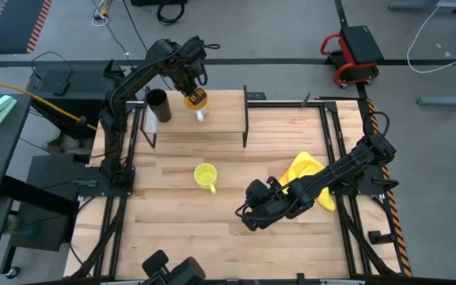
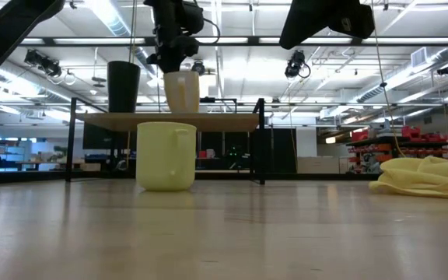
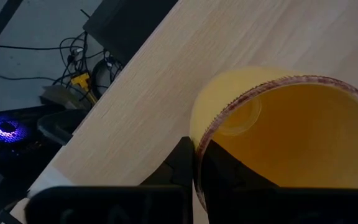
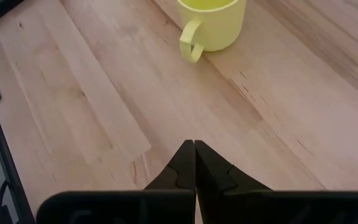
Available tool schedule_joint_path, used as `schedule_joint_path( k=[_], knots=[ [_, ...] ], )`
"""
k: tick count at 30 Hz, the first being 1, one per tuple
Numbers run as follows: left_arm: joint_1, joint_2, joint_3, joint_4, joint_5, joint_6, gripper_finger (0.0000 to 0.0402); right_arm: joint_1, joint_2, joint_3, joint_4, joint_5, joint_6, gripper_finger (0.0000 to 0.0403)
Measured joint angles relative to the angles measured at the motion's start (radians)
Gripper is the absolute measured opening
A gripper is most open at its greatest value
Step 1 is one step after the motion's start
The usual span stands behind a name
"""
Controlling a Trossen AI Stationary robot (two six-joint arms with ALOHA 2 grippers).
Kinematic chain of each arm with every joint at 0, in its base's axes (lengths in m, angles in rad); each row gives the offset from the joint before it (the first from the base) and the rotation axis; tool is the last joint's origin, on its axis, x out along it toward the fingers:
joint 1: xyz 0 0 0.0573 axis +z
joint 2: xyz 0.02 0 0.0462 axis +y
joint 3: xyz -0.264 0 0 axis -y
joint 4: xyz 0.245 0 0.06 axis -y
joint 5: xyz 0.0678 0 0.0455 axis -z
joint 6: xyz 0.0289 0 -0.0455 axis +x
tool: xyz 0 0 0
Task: Stack small to large cups/mugs on shelf
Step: Put the orange mug on the shelf
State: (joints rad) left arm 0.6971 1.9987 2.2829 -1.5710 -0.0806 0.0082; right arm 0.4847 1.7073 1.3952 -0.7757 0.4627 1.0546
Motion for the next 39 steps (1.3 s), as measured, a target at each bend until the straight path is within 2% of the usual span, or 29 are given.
schedule_joint_path(
  k=[6,25,29,32,37,39],
  knots=[
    [0.001,0.0,0.0,0.0,0.041,0.003,0.0018,0.0,0.0,0.0,0.0,0.0,-0.003,0.0003],
    [0.013,0.0,0.0,0.0,0.069,-0.029,0.0018,0.0,0.0,0.0,0.0,-0.018,-0.003,0.0003],
    [0.013,0.0,0.0,0.0,0.076,-0.028,0.0033,0.0,0.0,0.0,0.0,-0.018,-0.003,0.0003],
    [0.006,-0.006,-0.051,0.005,0.076,-0.024,0.0032,0.0,0.0,0.0,0.0,-0.018,-0.003,0.0003],
    [0.009,-0.064,-0.209,0.026,0.072,-0.024,0.0018,0.0,0.0,0.0,0.0,-0.019,0.0,0.0003],
    [0.009,-0.066,-0.214,0.018,0.058,-0.026,0.0019,0.0,0.0,0.0,0.001,-0.019,0.0,0.0004]
  ],
)
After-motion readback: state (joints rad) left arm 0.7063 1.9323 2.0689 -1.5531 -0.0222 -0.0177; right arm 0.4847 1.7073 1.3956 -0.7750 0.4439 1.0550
